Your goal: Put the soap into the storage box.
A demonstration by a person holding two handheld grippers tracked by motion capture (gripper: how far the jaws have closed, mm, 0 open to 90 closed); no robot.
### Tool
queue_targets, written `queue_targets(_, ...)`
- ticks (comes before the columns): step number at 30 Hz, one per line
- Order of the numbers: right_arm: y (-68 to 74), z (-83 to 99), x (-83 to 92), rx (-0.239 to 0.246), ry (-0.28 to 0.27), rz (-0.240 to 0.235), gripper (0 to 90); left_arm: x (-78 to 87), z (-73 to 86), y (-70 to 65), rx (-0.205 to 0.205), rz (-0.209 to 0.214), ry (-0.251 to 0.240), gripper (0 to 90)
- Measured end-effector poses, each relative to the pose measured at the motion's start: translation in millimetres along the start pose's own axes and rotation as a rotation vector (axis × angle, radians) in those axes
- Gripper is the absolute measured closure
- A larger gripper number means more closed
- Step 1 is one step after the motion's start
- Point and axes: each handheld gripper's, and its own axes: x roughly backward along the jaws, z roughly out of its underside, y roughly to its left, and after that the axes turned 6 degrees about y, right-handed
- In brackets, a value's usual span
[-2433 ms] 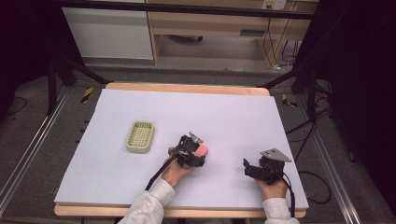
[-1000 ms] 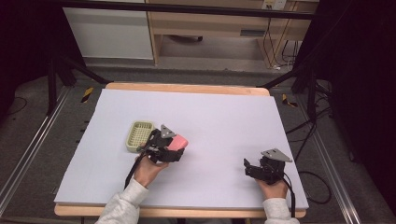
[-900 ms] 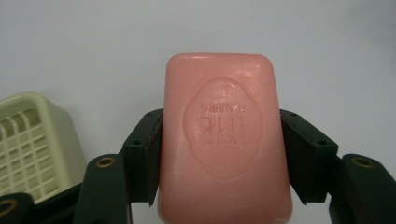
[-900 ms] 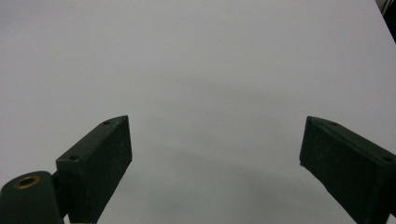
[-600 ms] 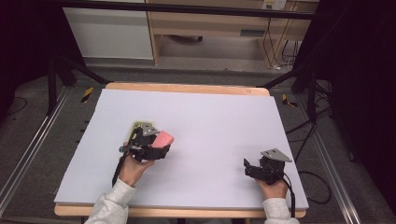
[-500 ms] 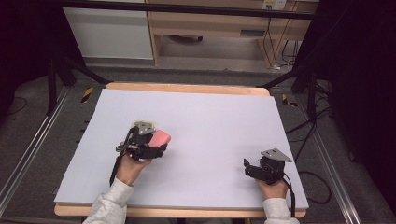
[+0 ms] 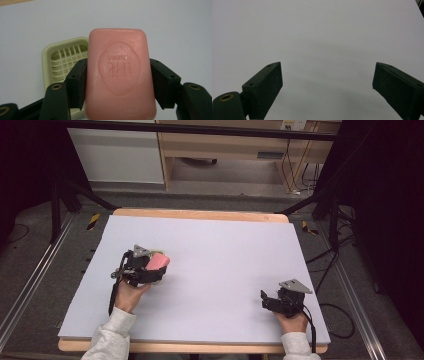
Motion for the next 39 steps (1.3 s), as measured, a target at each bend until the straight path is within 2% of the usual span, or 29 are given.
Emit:
queue_targets(5,0.2,0.0,-0.3,0.002,-0.001,0.000,9.5,-1.3,0.1,8.8,0.028,-0.010,-0.002,37.1)
queue_targets(11,0.5,-0.1,-0.4,0.003,0.001,-0.001,9.5,-4.1,-0.6,12.7,0.033,-0.035,-0.001,37.2)
queue_targets(21,0.9,-0.3,-0.5,0.005,0.001,-0.001,9.5,-6.9,-2.9,24.5,0.069,-0.043,-0.012,37.2)
queue_targets(28,0.8,-0.3,-0.5,0.005,0.000,-0.003,9.5,-9.8,-2.6,32.7,0.087,-0.053,-0.002,37.2)
queue_targets(39,1.1,-0.3,-1.1,0.007,0.002,-0.004,9.6,-17.8,-1.4,35.9,0.097,-0.069,0.013,37.2)
